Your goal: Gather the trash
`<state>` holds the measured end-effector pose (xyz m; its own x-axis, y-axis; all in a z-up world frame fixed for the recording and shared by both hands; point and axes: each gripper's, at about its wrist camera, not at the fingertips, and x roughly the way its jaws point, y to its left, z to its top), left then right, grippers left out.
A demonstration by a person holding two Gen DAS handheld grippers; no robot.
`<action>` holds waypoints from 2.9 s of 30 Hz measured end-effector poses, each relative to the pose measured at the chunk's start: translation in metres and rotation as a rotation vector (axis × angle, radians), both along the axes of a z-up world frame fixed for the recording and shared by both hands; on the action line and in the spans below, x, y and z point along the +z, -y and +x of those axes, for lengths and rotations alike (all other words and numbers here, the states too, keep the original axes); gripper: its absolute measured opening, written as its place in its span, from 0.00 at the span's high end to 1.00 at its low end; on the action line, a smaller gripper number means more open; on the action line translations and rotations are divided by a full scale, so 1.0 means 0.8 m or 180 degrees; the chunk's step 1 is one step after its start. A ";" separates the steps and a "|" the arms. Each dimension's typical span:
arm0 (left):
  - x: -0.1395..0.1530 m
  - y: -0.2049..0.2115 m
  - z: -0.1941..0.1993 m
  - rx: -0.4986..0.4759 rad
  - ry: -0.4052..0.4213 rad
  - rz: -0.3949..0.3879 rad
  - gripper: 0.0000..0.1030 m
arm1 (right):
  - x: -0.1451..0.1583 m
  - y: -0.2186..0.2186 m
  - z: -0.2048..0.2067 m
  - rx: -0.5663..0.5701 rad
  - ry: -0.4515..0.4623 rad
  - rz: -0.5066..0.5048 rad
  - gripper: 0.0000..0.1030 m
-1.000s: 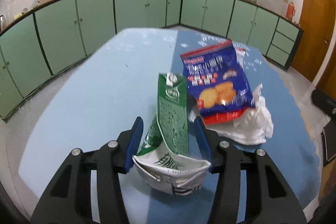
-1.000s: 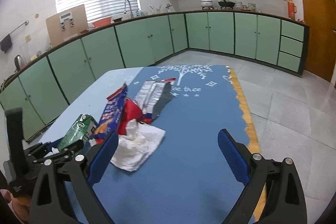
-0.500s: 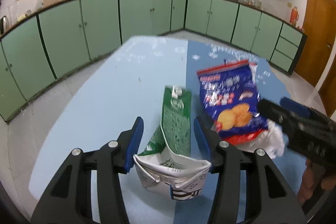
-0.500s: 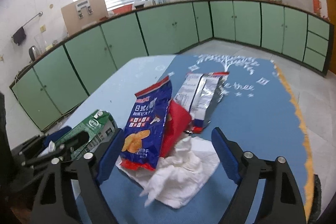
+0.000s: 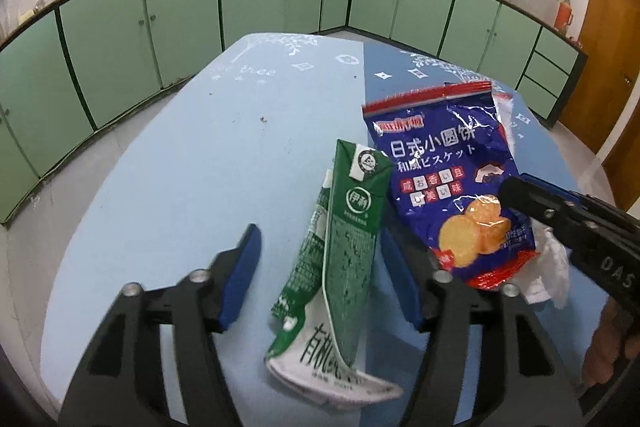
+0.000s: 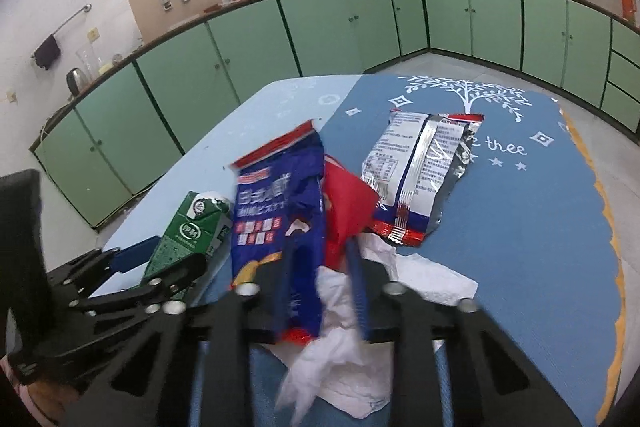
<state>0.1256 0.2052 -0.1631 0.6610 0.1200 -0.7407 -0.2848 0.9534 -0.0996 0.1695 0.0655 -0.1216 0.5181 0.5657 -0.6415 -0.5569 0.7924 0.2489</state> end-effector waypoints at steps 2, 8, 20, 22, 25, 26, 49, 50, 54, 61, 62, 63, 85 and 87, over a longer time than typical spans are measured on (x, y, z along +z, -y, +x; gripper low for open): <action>-0.002 0.001 0.003 -0.0012 -0.0004 -0.0047 0.64 | 0.002 0.001 -0.001 0.0035 -0.0006 0.0006 0.93; 0.006 0.006 -0.009 0.0098 0.0100 -0.0036 0.70 | 0.019 0.006 -0.009 0.0054 0.0079 0.0081 0.95; 0.070 0.026 -0.030 0.0003 0.0445 -0.0054 0.70 | 0.081 0.062 -0.023 -0.0192 0.0365 0.0399 0.96; 0.079 0.035 -0.031 -0.0041 0.0485 -0.0089 0.70 | 0.094 0.082 -0.026 -0.0296 0.0424 0.0466 0.96; 0.088 0.049 -0.030 -0.0116 0.0529 -0.0095 0.70 | 0.106 0.108 -0.027 -0.0429 0.0471 0.0515 0.96; 0.091 0.055 -0.030 -0.0146 0.0538 -0.0092 0.70 | 0.110 0.119 -0.029 -0.0485 0.0497 0.0520 0.96; 0.095 0.294 0.018 -0.1552 0.0610 -0.0421 0.70 | 0.098 0.346 -0.092 -0.1661 0.0479 0.0352 0.97; 0.095 0.308 0.020 -0.1630 0.0616 -0.0428 0.70 | 0.096 0.355 -0.094 -0.1717 0.0463 0.0342 0.97; 0.090 0.369 0.027 -0.1953 0.0632 -0.0450 0.70 | 0.074 0.409 -0.115 -0.2034 0.0367 0.0261 0.97; 0.077 0.438 0.036 -0.2337 0.0593 -0.0447 0.70 | 0.046 0.473 -0.134 -0.2364 0.0224 0.0224 0.97; 0.077 0.438 0.036 -0.2333 0.0605 -0.0435 0.70 | 0.047 0.474 -0.135 -0.2340 0.0237 0.0225 0.97; 0.077 0.437 0.038 -0.2318 0.0607 -0.0441 0.70 | 0.050 0.471 -0.135 -0.2300 0.0262 0.0219 0.97; 0.108 0.147 0.002 -0.0498 0.0688 -0.0034 0.70 | 0.062 0.188 -0.007 -0.0589 -0.0030 0.0881 0.98; 0.098 0.142 0.006 -0.0479 0.0619 -0.0039 0.70 | 0.046 0.182 0.001 -0.0626 -0.0141 0.0837 0.98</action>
